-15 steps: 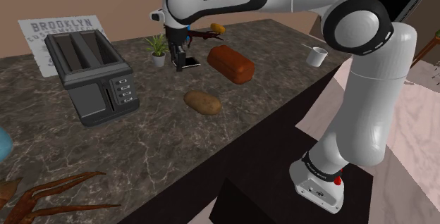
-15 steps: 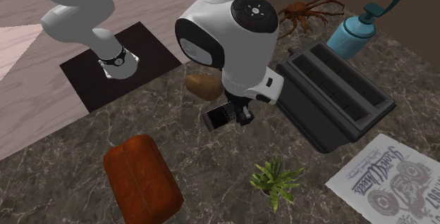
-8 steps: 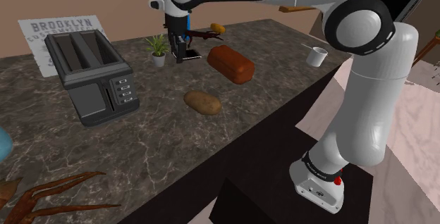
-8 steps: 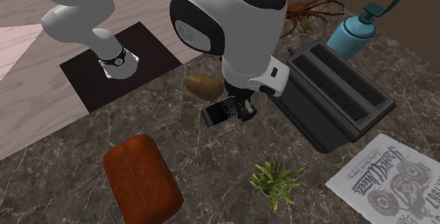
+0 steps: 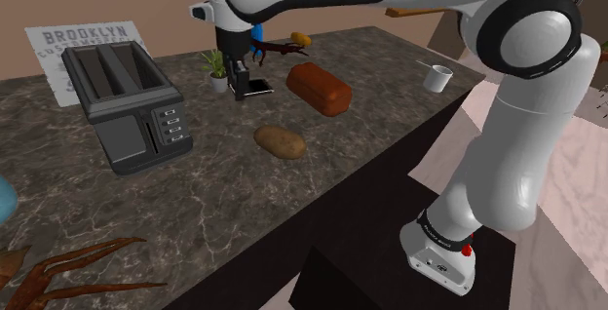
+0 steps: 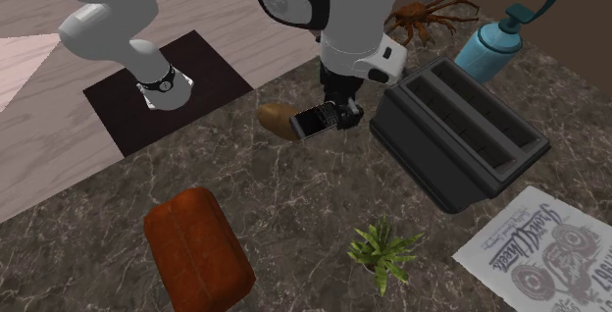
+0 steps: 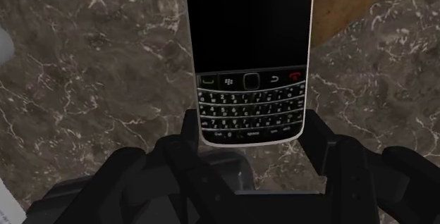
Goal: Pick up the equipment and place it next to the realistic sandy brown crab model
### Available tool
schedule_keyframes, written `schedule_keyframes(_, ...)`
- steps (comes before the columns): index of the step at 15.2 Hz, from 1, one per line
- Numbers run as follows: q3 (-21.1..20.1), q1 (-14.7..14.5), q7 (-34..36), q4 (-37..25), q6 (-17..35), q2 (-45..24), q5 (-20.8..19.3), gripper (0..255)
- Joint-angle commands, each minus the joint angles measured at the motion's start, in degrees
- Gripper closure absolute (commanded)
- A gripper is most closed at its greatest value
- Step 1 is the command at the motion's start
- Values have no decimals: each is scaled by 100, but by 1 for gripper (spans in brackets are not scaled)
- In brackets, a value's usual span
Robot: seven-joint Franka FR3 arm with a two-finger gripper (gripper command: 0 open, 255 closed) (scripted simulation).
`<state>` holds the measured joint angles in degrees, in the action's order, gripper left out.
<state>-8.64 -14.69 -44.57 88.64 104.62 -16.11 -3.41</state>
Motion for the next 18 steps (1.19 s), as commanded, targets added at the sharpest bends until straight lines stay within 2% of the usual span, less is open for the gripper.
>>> schedule_keyframes(1,-83,-147,240,86,6,73,-12,255)
schedule_keyframes(10,-492,-831,1352,362,62,258,-79,255)
schedule_keyframes(18,-852,-1495,2382,99,-38,48,-219,255)
